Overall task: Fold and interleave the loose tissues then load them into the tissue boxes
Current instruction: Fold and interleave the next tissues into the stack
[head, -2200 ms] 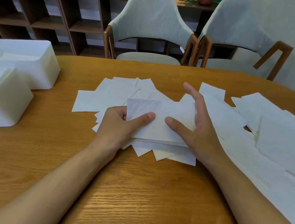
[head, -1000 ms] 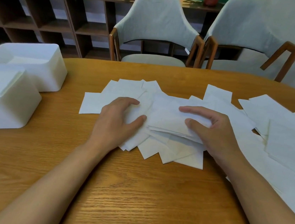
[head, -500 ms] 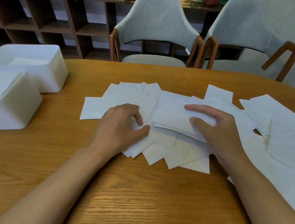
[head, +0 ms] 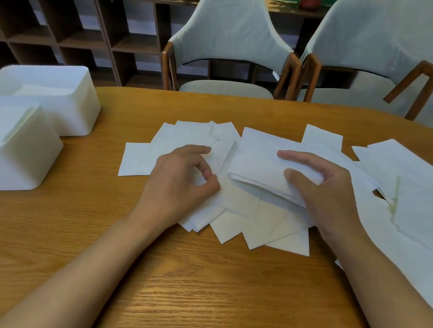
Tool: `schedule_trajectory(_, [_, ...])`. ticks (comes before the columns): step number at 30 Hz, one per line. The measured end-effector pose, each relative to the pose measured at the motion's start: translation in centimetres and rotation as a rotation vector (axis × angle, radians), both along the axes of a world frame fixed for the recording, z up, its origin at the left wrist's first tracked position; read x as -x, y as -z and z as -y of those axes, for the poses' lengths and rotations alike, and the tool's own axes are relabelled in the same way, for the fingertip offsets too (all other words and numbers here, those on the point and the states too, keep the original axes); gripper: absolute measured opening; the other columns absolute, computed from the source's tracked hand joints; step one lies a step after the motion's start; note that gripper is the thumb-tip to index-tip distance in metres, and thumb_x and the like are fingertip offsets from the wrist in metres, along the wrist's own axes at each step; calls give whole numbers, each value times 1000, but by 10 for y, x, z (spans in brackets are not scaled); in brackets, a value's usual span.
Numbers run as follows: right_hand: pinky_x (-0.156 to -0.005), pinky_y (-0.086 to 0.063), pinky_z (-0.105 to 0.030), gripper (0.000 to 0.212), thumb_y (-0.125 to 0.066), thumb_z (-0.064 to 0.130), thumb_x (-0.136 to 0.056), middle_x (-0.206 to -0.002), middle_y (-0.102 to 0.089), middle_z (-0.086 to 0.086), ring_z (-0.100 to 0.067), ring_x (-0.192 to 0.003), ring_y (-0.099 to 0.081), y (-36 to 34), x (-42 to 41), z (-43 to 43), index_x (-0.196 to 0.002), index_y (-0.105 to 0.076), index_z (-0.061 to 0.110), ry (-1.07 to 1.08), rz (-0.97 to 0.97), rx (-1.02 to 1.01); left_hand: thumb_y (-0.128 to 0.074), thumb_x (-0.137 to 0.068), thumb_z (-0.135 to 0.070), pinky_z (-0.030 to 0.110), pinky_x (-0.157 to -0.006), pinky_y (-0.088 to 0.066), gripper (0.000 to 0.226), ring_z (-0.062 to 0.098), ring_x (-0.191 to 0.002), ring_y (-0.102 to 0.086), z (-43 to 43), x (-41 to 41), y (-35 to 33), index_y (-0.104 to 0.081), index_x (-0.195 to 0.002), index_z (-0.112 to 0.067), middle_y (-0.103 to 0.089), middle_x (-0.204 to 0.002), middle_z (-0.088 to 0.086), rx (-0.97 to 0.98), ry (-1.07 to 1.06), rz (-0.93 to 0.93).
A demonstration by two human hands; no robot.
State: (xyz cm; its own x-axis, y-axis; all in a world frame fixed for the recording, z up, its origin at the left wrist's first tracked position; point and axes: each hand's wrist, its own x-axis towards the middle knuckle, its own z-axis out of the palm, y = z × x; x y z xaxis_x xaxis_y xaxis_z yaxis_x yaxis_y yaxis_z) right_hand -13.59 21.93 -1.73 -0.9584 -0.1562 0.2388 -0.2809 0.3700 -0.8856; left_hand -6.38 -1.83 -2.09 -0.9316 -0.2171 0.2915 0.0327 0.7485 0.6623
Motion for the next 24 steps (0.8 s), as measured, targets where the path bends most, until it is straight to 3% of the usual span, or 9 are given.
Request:
schedule_trajectory(2, [-84, -30, 3, 28, -65, 16, -96, -103, -58, 48, 32, -102, -43, 0, 1, -2, -110, -74, 38, 36, 3, 36, -78, -85, -22, 29, -105, -49, 11, -2, -116, -64, 0, -3, -9, -73, -74, -23, -73, -119, -18, -174, 3, -22])
schedule_trajectory(6, [-88, -30, -3, 28, -63, 15, -96, -107, -58, 43, 32, -102, -43, 1, 3, -3, -109, -74, 38, 55, 6, 38, -75, -88, -5, 25, -82, -60, 9, 9, -92, -77, 1, -5, -19, -75, -80, -6, -81, -98, -6, -518, 45, 14])
schedule_trajectory(9, [-91, -30, -4, 28, -62, 15, -97, -109, -58, 40, 31, -102, -43, 1, 3, -2, -108, -74, 38, 52, 4, 36, -75, -88, -1, 18, -75, -55, 12, 20, -88, -77, 5, -3, -20, -69, -78, -1, -79, -83, 8, -544, 24, -10])
schedule_trajectory(11, [-91, -30, -4, 28, -62, 15, -97, -110, -58, 40, 30, -103, -43, 1, 3, -2, -107, -73, 39, 53, 4, 30, -77, -87, -1, 20, -74, -53, 9, 30, -79, -69, 9, -1, -18, -68, -84, -2, -75, -83, 19, -549, 18, 4])
schedule_trajectory(14, [-90, -30, -5, 28, -62, 17, -97, -110, -56, 40, 30, -103, -43, 3, 4, -1, -107, -72, 40, 57, 1, 14, -69, -90, 1, 30, -75, -52, 25, 23, -78, -63, 15, 3, -11, -73, -98, -23, -76, -87, 9, -456, 55, 68])
schedule_trajectory(16, [-91, -30, -5, 27, -62, 17, -97, -111, -57, 40, 28, -105, -45, 4, 4, 0, -108, -72, 40, 59, -8, 7, -58, -94, -1, 31, -67, -44, 33, 15, -71, -55, 15, 5, -7, -74, -94, -30, -70, -88, 8, -349, 67, 103])
schedule_trajectory(19, [-92, -32, -8, 27, -62, 18, -97, -121, -60, 30, 12, -114, -48, 6, 4, 0, -113, -73, 37, 70, -20, 1, -49, -98, -4, 28, -60, -34, 43, 11, -66, -46, 9, 3, -7, -80, -82, -29, -71, -84, 3, -362, 65, 118])
schedule_trajectory(21, [-89, -35, -10, 28, -63, 19, -97, -121, -57, 31, 7, -113, -49, 6, 5, 0, -116, -71, 38, 96, -29, -16, -51, -96, -6, 29, -61, -34, 42, 19, -67, -46, 7, -1, -13, -82, -77, -27, -72, -80, -5, -427, 79, 57])
schedule_trajectory(24, [-91, -37, -14, 29, -61, 20, -97, -124, -56, 28, 2, -116, -47, 5, 6, 0, -119, -69, 38, 131, -25, -27, -55, -86, -15, 34, -72, -35, 28, 39, -79, -50, 9, -5, -18, -77, -70, -16, -67, -78, 15, -547, 195, -30])
